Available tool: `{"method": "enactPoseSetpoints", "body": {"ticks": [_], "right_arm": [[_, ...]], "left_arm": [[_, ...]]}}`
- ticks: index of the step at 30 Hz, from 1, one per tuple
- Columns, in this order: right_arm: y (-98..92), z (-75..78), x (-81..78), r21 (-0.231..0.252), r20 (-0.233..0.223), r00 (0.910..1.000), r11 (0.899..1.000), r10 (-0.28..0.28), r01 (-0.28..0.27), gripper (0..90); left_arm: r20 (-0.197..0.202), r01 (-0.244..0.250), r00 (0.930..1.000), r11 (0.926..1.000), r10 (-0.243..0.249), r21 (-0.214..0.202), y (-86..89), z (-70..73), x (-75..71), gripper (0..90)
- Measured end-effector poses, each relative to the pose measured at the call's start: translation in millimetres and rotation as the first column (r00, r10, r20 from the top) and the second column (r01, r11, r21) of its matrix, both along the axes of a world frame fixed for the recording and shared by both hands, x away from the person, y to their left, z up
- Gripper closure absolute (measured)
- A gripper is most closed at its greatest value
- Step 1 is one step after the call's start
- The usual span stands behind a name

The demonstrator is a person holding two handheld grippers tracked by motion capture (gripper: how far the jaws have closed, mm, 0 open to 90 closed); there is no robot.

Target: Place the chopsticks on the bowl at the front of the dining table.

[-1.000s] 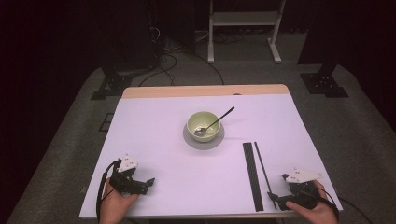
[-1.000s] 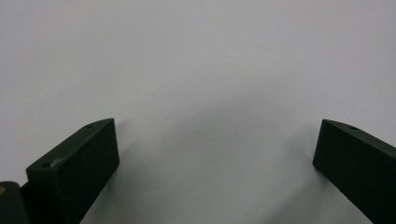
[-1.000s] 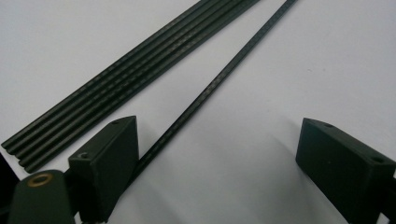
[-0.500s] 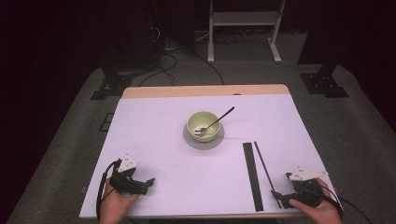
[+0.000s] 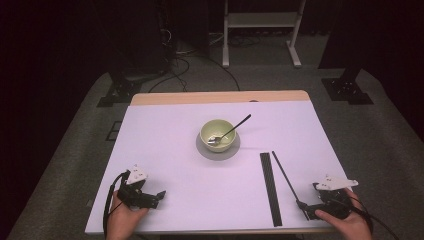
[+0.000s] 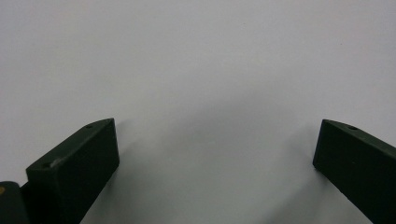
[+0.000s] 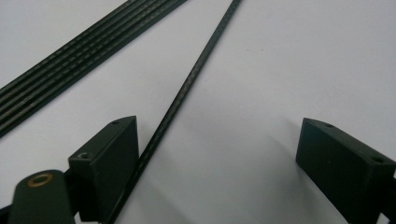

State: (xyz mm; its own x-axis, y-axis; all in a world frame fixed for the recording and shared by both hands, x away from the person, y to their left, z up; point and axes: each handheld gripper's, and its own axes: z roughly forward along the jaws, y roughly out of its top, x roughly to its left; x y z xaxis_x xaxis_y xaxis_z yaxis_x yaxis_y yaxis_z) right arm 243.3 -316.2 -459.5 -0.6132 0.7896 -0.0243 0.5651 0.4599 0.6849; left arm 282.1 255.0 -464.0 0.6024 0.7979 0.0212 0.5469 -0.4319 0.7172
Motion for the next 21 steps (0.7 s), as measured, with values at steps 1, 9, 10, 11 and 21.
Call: {"method": "enactPoseSetpoints", "body": {"ticks": [1,9,10,11,21], "right_arm": [[-1.1,0.0,0.8,0.001,0.000,1.0000,1.000,-0.004,0.004,11.8],[-8.3,0.2,7.1,0.002,-0.004,0.9999,1.000,-0.012,0.012,11.9],[-8.8,0.3,7.5,0.001,-0.004,0.9999,1.000,-0.015,0.015,11.9],[-9.1,0.5,8.0,0.000,-0.003,0.9999,1.000,-0.016,0.016,12.0],[-13.2,0.9,13.4,0.000,-0.004,0.9997,1.000,-0.022,0.022,12.5]], "left_arm": [[0.000,-0.001,1.0000,1.0000,0.001,0.000,0.0,0.0,0.0,0.0],[0.000,0.000,1.0000,1.0000,0.000,0.000,0.0,0.0,0.0,0.0],[0.000,0.000,1.0000,1.0000,0.000,0.000,0.0,0.0,0.0,0.0],[0.000,-0.001,1.0000,1.0000,0.001,-0.001,0.0,0.0,0.0,0.0],[0.000,0.000,1.0000,1.0000,0.000,0.000,0.0,0.0,0.0,0.0]]}}
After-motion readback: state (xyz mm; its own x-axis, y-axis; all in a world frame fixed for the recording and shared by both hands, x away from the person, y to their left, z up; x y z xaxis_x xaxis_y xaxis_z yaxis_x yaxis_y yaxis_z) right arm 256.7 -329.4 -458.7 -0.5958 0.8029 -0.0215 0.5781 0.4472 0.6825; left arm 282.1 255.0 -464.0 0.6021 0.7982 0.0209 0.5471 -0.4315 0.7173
